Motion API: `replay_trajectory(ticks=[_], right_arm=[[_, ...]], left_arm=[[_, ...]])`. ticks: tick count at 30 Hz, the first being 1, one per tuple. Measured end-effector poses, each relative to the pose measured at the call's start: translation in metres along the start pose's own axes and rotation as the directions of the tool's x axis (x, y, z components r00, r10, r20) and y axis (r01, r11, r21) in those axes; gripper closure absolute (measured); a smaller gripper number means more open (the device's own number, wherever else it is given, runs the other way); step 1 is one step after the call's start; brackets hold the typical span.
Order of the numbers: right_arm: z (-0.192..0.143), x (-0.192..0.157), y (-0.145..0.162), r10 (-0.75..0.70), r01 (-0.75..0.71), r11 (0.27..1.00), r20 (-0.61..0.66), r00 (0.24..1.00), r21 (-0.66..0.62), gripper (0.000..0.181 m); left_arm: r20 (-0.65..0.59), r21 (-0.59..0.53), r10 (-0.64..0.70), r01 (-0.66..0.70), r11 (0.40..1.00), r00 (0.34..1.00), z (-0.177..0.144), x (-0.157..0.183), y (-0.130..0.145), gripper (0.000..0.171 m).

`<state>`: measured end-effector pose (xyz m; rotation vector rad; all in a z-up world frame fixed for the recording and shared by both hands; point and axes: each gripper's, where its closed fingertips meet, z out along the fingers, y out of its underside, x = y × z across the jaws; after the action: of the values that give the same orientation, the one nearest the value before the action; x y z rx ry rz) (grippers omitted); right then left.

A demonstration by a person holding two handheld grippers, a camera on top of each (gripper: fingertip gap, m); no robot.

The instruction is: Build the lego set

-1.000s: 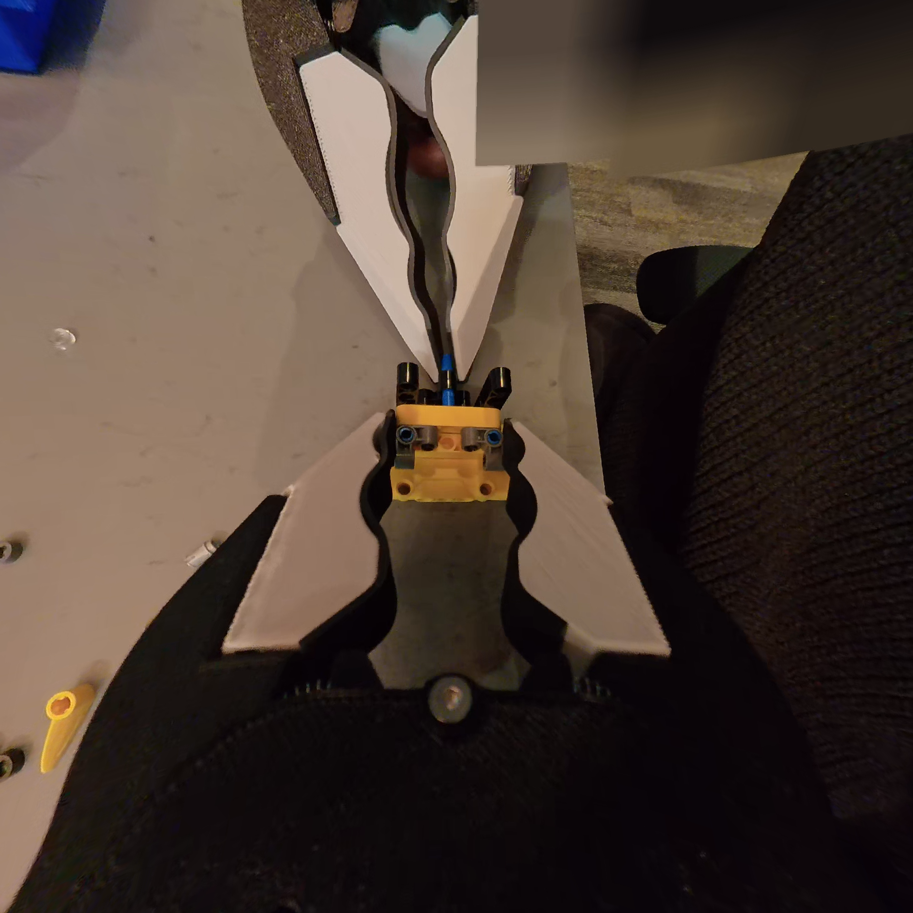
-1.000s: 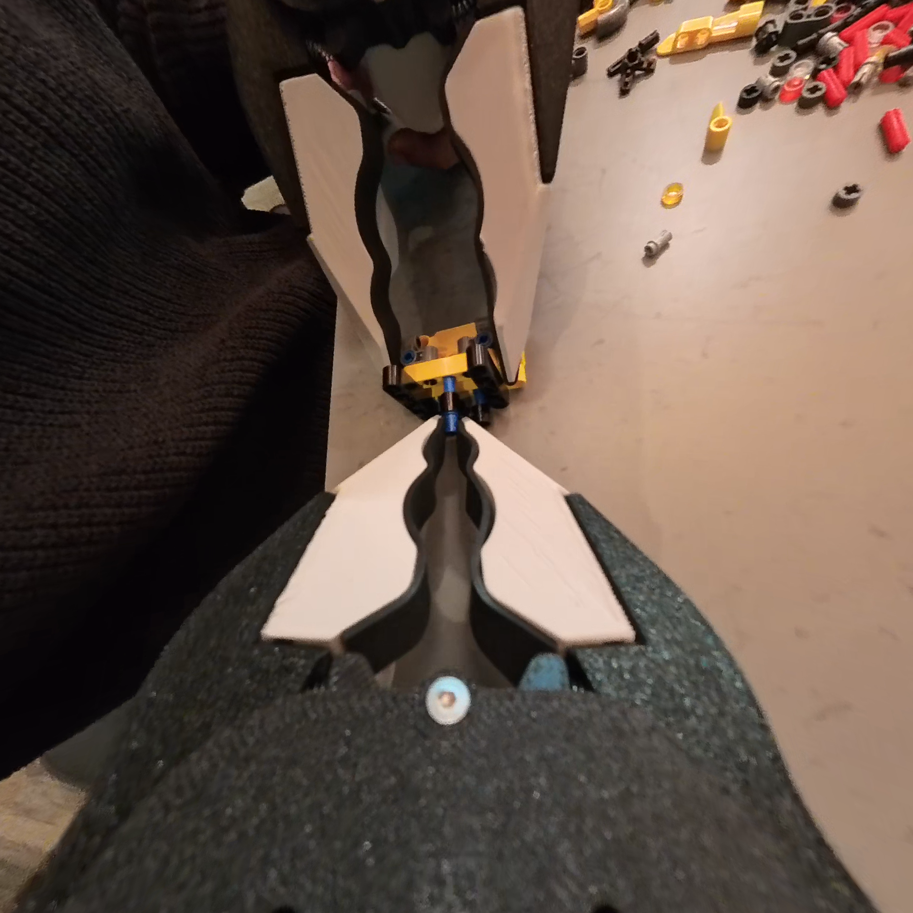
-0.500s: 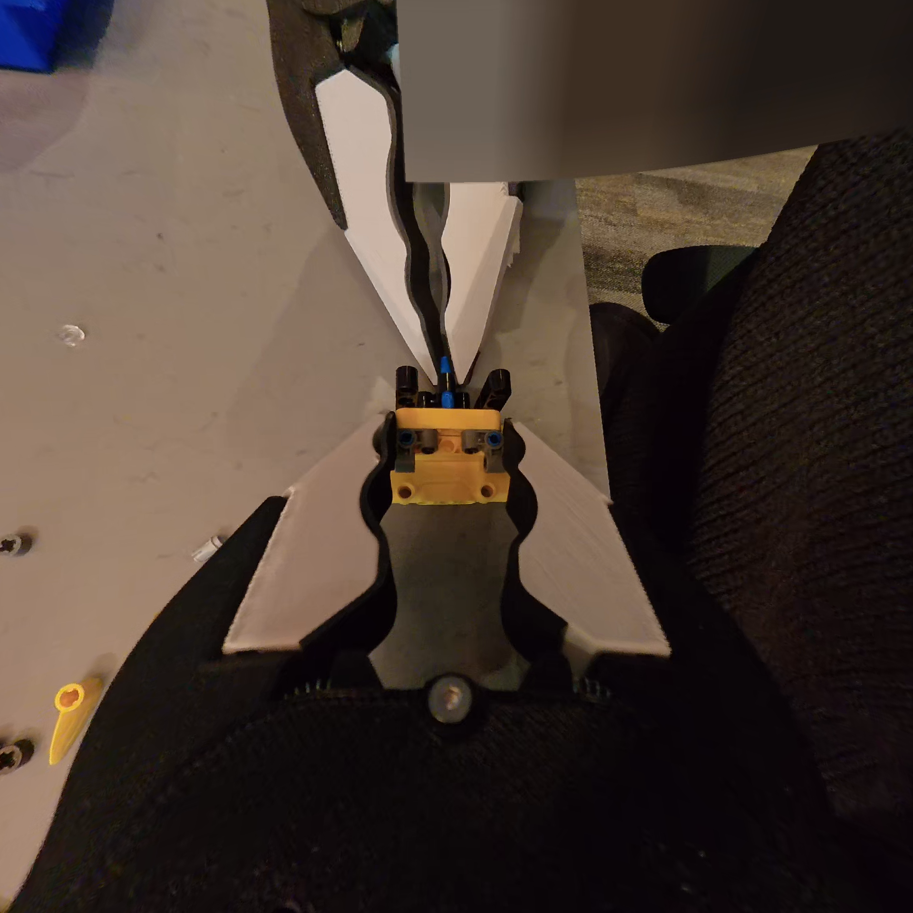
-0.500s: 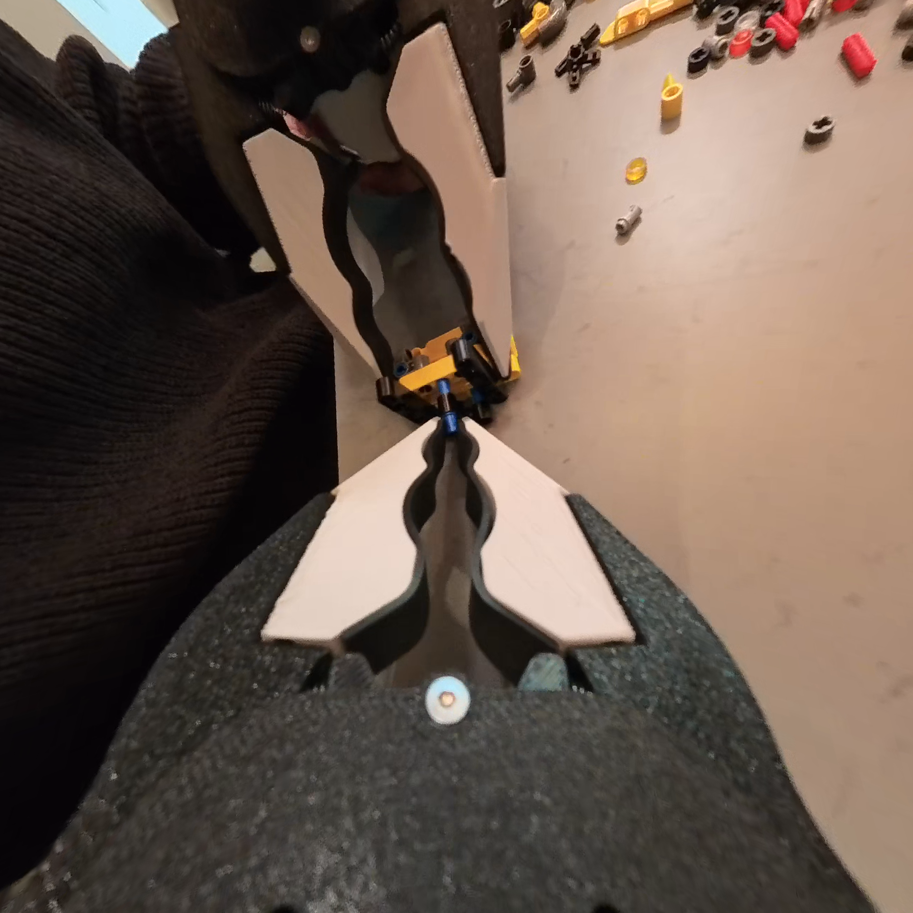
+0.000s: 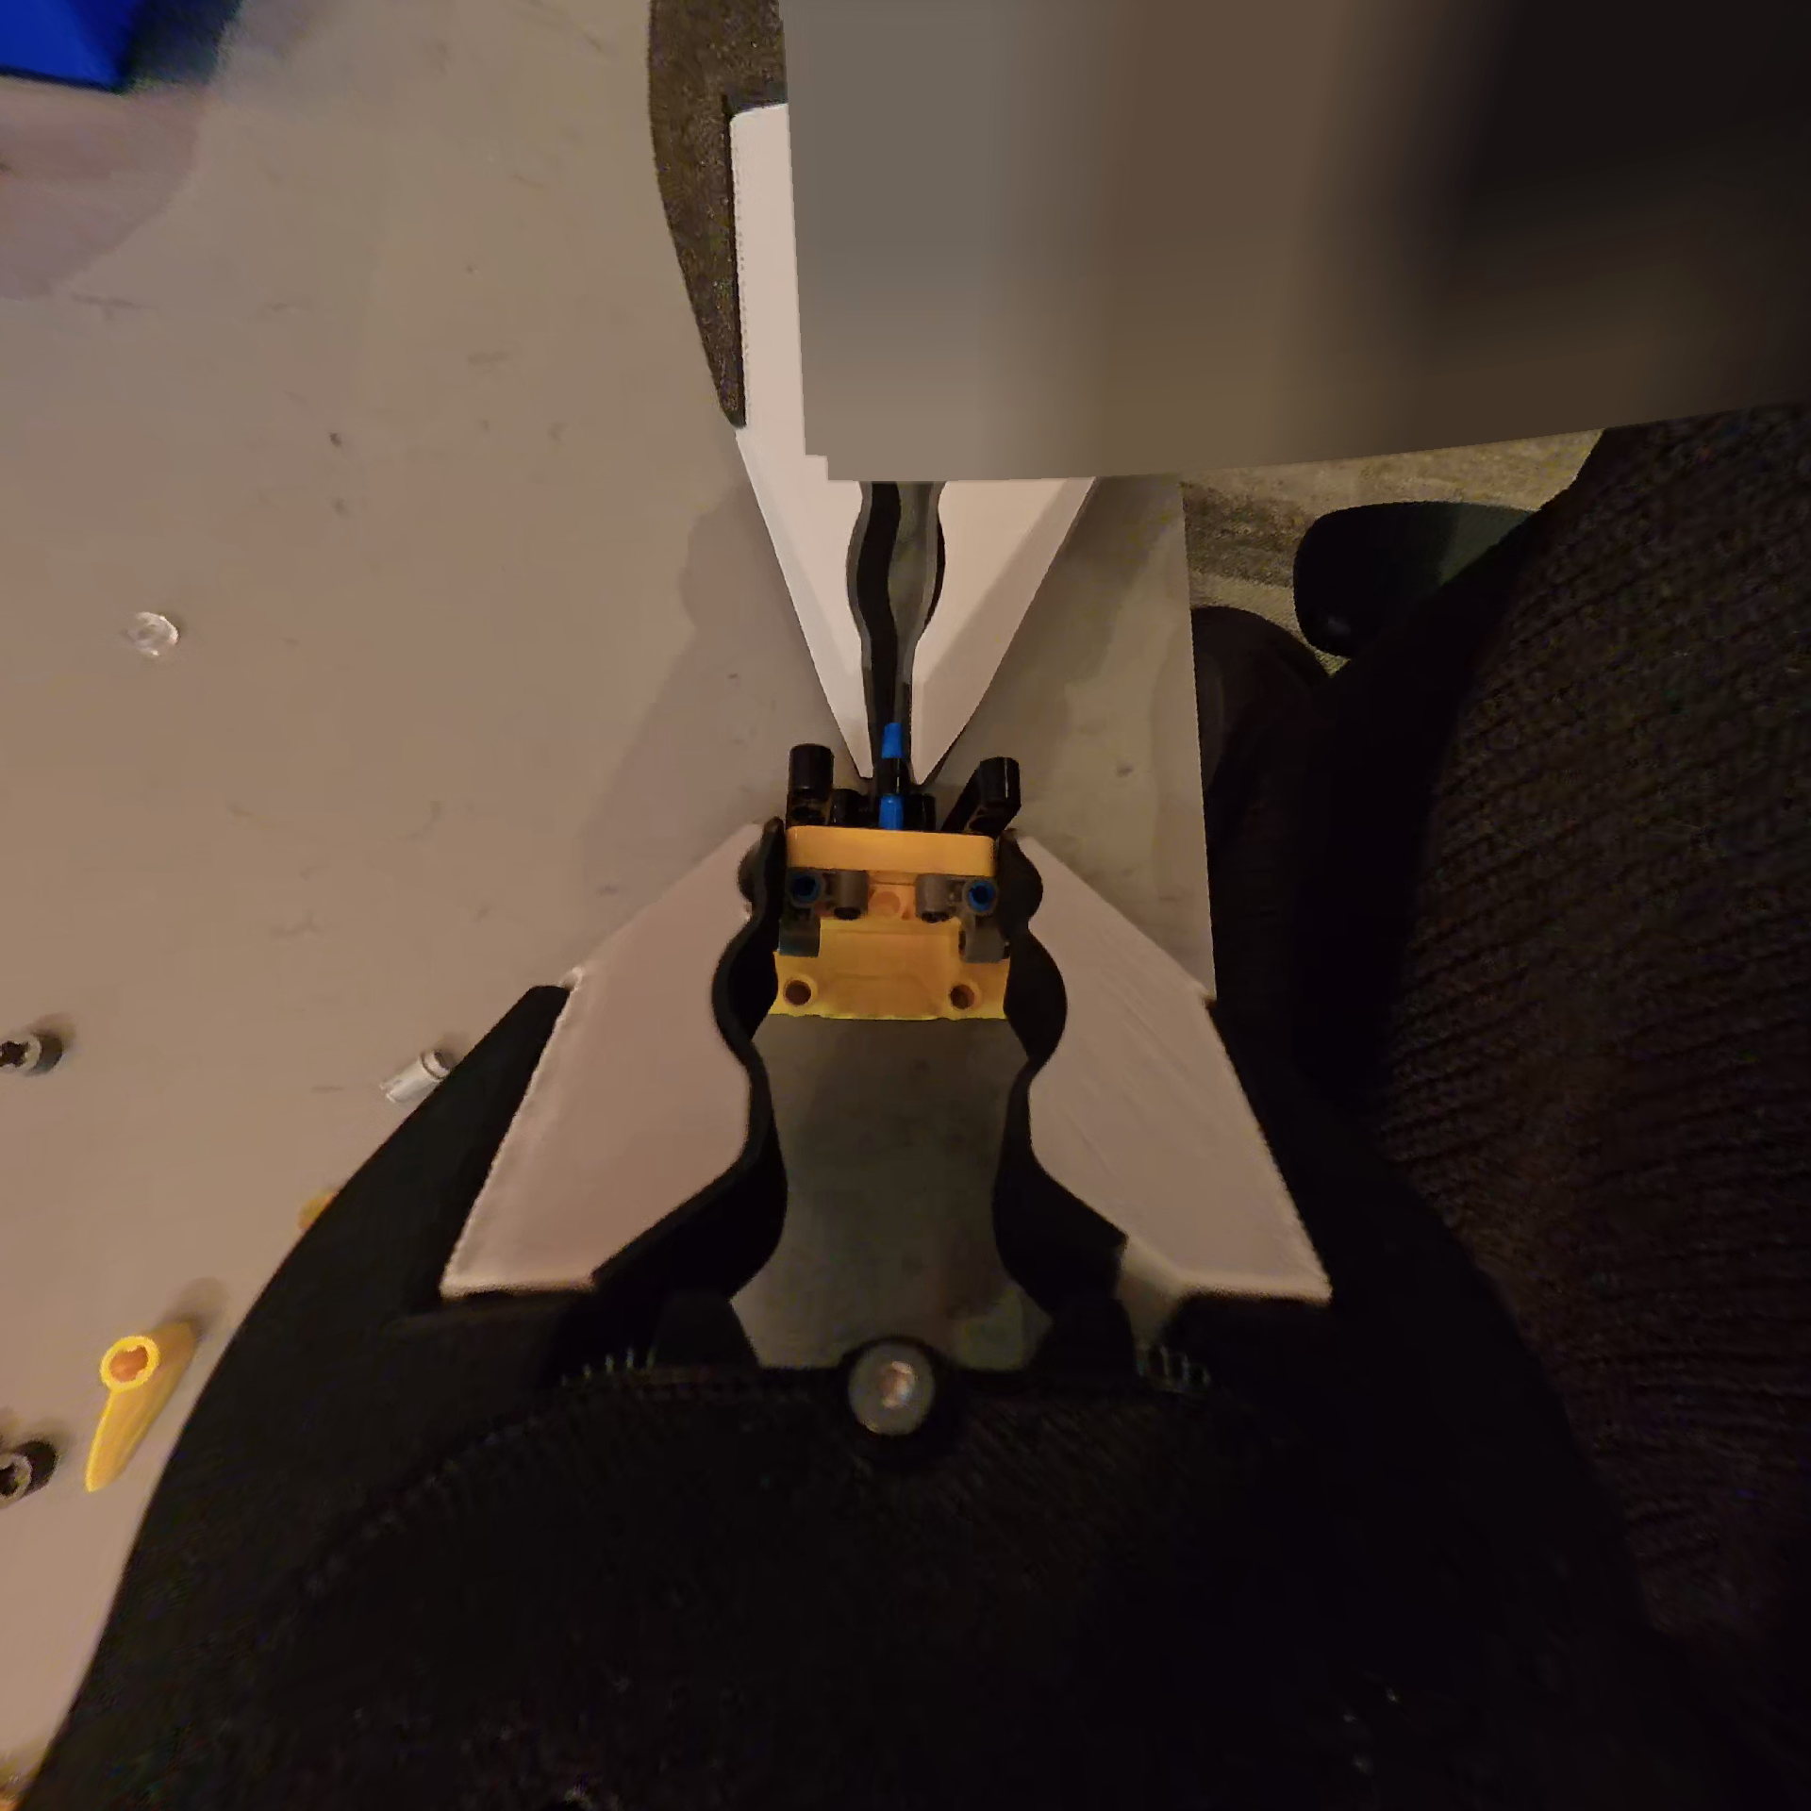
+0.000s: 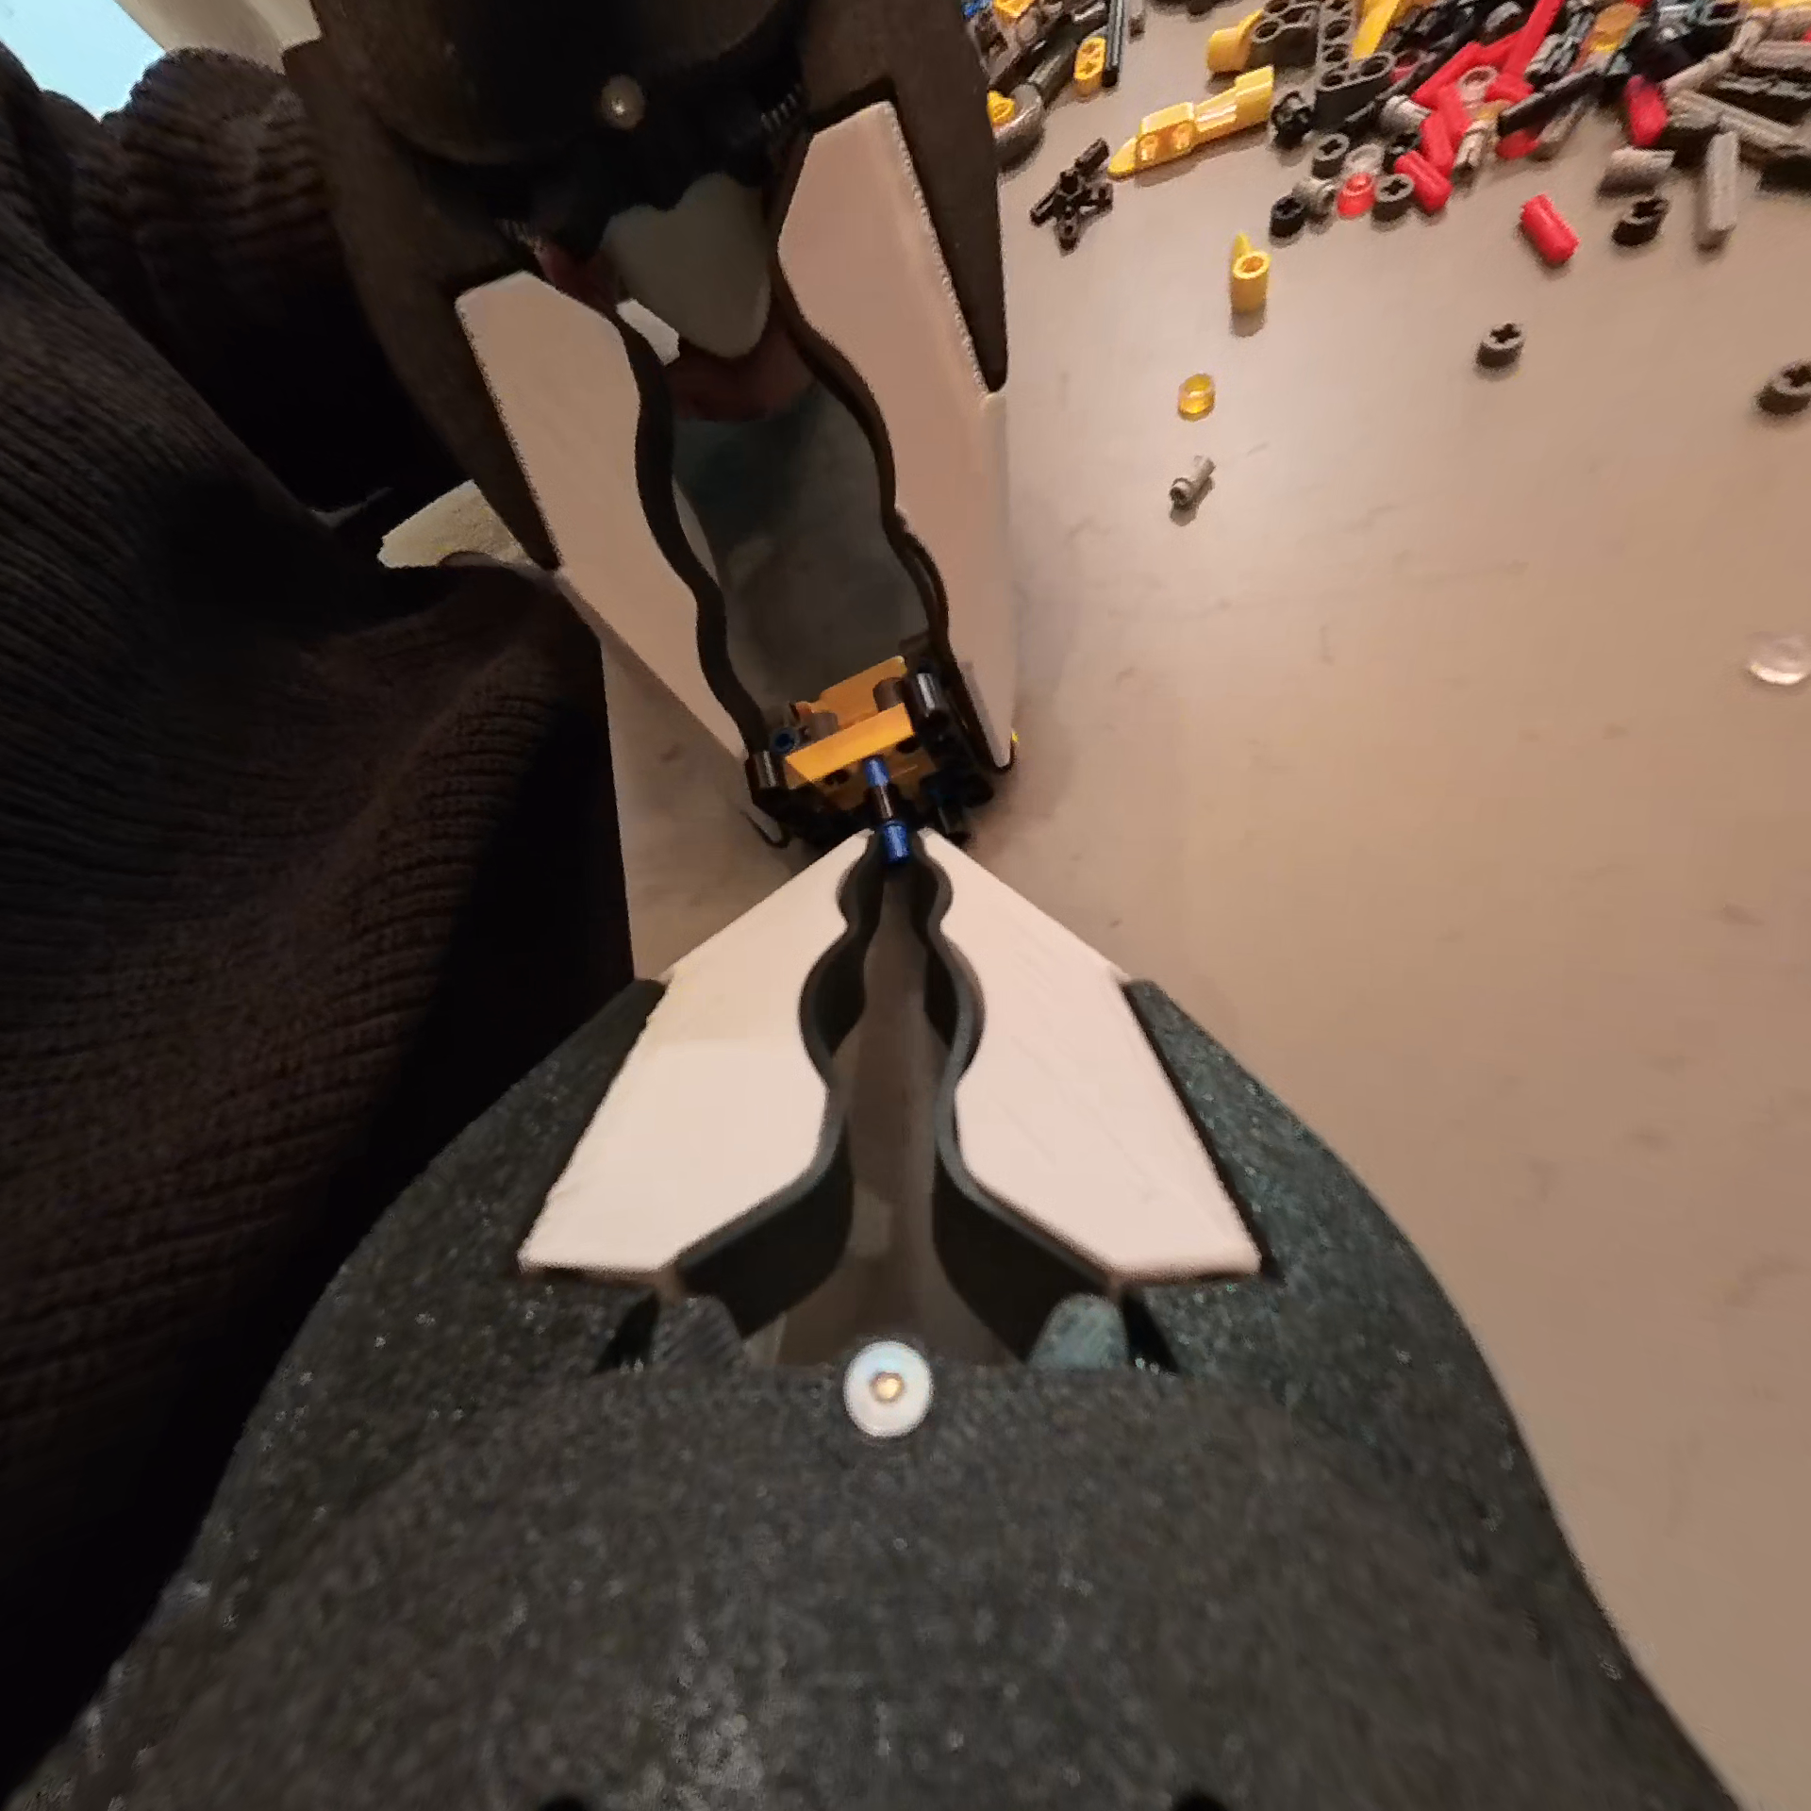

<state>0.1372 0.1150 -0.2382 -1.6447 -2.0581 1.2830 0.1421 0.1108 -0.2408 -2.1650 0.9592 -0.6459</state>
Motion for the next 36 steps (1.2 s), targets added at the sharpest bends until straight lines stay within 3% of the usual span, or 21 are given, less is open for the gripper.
replay_trajectory(ticks=[6,16,20,29,36], right_arm=[[0.0,0.0011,0.0003,0.059,-0.059,0.998,-0.039,0.997,0.015,0.178],[-0.0008,-0.0001,0.001,0.005,-0.006,1.0,-0.052,0.999,-0.016,0.179],[-0.0013,-0.001,0.0017,-0.01,0.008,0.995,-0.016,1.0,-0.104,0.179],[-0.0013,-0.0012,0.002,0.005,0.02,0.991,0.182,0.983,-0.133,0.179],[-0.0013,-0.0017,0.0029,-0.032,0.062,0.986,0.188,0.982,-0.158,0.179]], left_arm=[[0.014,-0.007,0.001,-0.001,1.0,1.0,-0.0001,-0.0009,0.0011,0.13],[-0.005,-0.011,0.014,-0.014,1.0,1.0,-0.0004,-0.0012,0.001,0.13],[-0.005,-0.007,0.017,-0.017,1.0,1.0,0.0,-0.0011,0.0004,0.13],[-0.017,0.007,0.018,-0.018,1.0,1.0,0.0001,-0.0009,0.0,0.13],[-0.029,0.006,0.015,-0.015,1.0,0.999,0.0003,-0.0007,-0.0002,0.13]])
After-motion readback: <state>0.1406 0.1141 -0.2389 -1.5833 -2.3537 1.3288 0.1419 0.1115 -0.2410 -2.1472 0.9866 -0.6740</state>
